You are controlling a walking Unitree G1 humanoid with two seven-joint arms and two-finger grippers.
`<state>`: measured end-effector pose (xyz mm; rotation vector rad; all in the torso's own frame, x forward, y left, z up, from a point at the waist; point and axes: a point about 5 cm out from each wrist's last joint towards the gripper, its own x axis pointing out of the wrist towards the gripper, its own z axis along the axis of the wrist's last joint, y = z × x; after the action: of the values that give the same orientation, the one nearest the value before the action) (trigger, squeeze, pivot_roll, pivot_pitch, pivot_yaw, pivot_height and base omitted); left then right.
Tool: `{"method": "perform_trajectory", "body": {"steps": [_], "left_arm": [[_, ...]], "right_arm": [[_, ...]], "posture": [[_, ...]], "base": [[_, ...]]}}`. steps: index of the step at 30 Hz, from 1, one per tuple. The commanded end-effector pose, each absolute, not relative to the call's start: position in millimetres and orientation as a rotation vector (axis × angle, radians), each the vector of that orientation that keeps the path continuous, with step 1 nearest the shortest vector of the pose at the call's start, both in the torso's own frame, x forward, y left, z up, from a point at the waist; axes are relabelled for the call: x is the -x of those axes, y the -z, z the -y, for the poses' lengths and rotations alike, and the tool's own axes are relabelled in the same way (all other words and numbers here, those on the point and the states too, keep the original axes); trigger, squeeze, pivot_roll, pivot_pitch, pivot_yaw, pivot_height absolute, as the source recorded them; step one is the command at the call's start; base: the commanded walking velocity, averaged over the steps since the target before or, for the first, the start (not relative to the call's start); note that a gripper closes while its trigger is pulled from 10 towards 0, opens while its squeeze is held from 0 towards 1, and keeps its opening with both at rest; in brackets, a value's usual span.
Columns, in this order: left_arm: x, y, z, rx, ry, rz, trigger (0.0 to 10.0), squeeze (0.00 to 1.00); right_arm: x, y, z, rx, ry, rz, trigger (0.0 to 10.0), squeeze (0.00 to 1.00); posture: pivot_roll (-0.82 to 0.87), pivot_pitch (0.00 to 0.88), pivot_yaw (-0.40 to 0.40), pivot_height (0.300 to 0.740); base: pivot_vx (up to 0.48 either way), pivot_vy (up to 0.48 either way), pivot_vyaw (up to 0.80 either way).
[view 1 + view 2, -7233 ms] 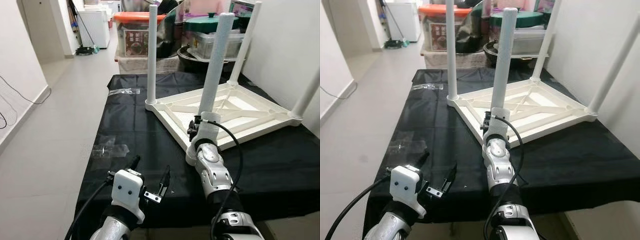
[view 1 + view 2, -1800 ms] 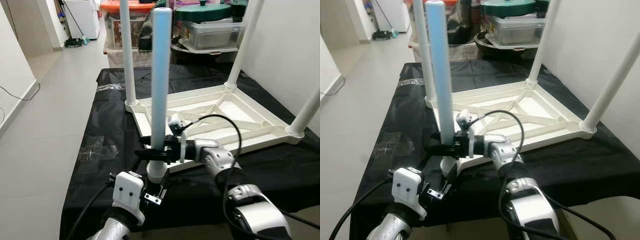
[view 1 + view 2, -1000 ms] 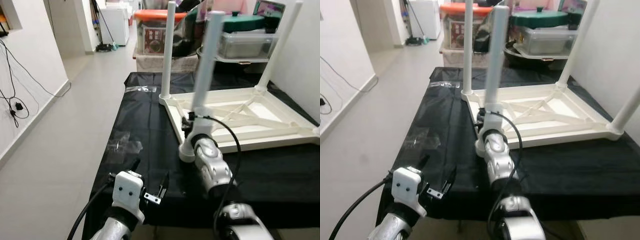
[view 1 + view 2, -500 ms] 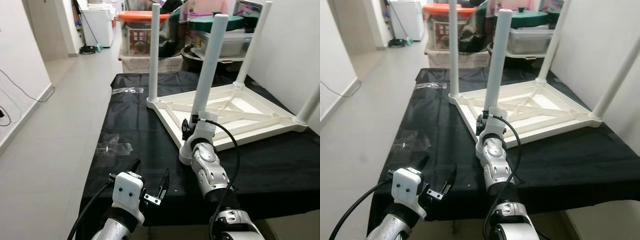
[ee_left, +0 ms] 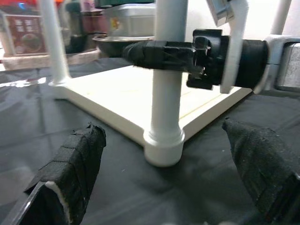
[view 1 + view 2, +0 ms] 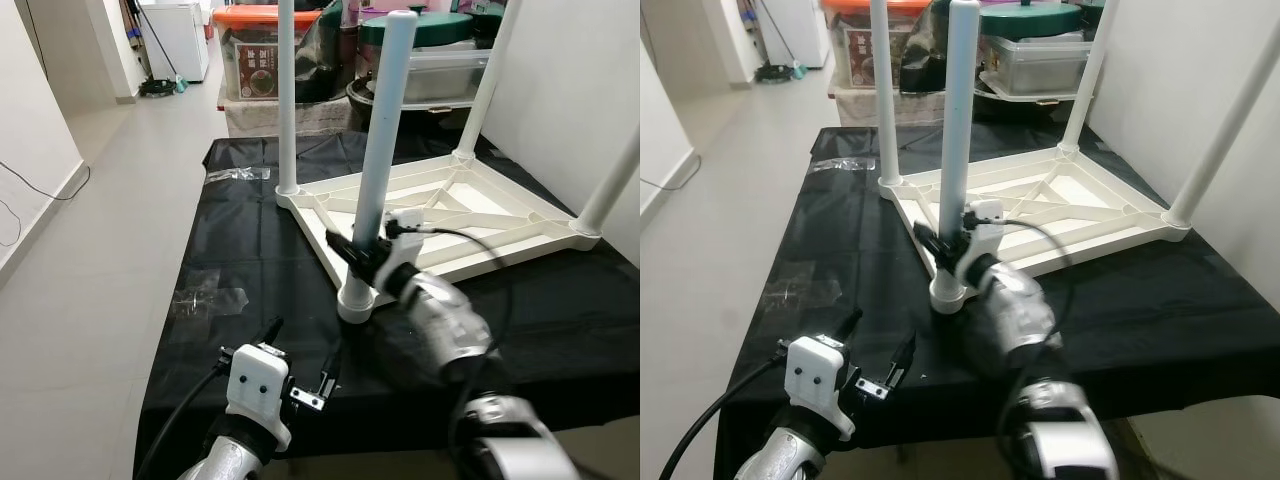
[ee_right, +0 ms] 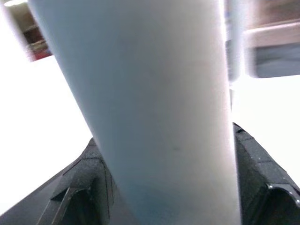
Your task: Building children table
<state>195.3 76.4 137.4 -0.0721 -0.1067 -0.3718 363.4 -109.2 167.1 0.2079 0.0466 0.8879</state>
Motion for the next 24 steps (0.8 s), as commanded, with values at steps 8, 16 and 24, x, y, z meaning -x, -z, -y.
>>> {"method": "perform_trajectory", "body": {"steps": [8, 16, 24], "left_arm": [[-195, -135, -77, 0.058, 0.373, 0.096, 10.0, 0.0], [-194, -134, -78, 0.055, 0.377, 0.091, 10.0, 0.0], [-195, -135, -78, 0.058, 0.375, 0.09, 10.0, 0.0]], "right_arm": [[-345, -162, 75, -0.125, -1.489, -0.205, 10.0, 0.0], [-346, -164, 69, -0.166, -1.513, -0.19, 0.0, 0.0], [-361, -152, 72, -0.115, -1.071, -0.123, 0.0, 0.0]], "posture": [[0.08, 0.0, -0.045, 0.74], [0.1, 0.0, -0.035, 0.74], [0.1, 0.0, -0.038, 0.74]], "base": [[0.0, 0.0, 0.0], [0.0, 0.0, 0.0], [0.0, 0.0, 0.0]]}}
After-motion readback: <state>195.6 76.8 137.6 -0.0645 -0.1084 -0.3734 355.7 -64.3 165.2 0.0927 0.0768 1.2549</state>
